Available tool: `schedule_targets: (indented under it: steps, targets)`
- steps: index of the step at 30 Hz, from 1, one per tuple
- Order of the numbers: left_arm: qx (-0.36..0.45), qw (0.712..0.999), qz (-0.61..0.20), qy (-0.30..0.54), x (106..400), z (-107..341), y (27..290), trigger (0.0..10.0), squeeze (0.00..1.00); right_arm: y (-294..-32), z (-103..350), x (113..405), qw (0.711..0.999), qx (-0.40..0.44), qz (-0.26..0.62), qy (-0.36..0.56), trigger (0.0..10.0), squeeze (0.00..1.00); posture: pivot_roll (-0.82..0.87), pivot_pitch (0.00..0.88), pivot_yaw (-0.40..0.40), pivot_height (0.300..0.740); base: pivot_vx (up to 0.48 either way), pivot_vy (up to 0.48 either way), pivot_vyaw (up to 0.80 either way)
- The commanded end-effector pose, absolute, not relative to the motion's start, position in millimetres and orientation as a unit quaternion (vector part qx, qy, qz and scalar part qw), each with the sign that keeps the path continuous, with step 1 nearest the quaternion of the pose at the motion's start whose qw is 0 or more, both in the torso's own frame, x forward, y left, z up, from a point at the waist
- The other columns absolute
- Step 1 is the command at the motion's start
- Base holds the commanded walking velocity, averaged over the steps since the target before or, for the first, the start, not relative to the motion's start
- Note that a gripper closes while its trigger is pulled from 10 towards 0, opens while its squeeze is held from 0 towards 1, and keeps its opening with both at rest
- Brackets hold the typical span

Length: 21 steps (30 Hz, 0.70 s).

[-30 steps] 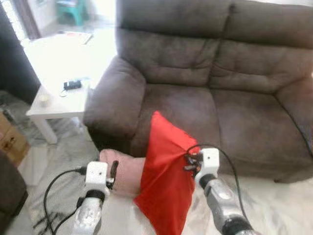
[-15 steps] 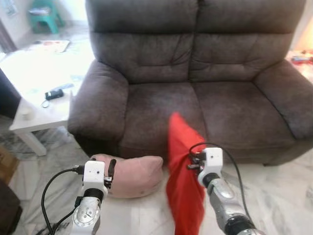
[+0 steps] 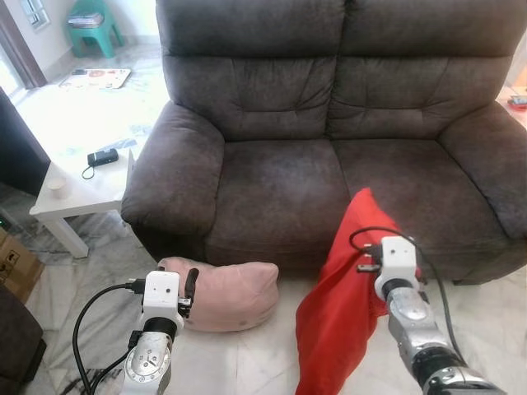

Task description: Move the pillow to the sofa from floor

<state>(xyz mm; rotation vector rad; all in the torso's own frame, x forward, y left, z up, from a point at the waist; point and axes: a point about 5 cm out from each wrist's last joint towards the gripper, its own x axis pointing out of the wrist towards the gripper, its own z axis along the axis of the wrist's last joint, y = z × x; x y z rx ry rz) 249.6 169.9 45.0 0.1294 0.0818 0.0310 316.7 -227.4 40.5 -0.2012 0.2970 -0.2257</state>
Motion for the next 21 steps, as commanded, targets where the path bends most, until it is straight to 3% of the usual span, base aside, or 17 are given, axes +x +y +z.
schedule_targets:
  steps: [1,5,10,14,17,21]
  targets:
    - [0.071,0.996,0.021,0.044,248,44,172,10.0,0.00,-246,71,330,0.976,-0.115,-0.164,0.088,10.0,0.00,0.09,0.055,-0.021,0.740,0.000,0.000,0.00]
    - [0.072,0.996,0.022,0.045,248,44,172,10.0,0.00,-260,70,326,0.965,-0.141,-0.198,0.095,10.0,0.00,0.09,0.055,-0.020,0.740,0.000,0.000,0.00]
    - [0.073,0.996,0.021,0.046,248,43,172,10.0,0.00,-257,66,324,0.967,-0.134,-0.192,0.102,10.0,0.00,0.09,0.054,-0.019,0.740,0.000,0.000,0.00]
    - [0.073,0.996,0.021,0.046,248,43,172,10.0,0.00,-220,54,327,0.991,-0.043,-0.071,0.107,10.0,0.00,0.09,0.052,-0.020,0.740,0.000,0.000,0.00]
    - [0.075,0.996,0.021,0.046,248,44,174,10.0,0.00,-194,48,325,0.993,-0.035,0.031,0.111,10.0,0.00,0.09,0.049,-0.021,0.740,0.000,0.000,0.00]
    - [0.078,0.996,0.019,0.043,249,46,178,10.0,0.00,-182,46,324,0.990,-0.026,0.085,0.114,10.0,0.00,0.09,0.048,-0.021,0.740,0.000,0.000,0.00]
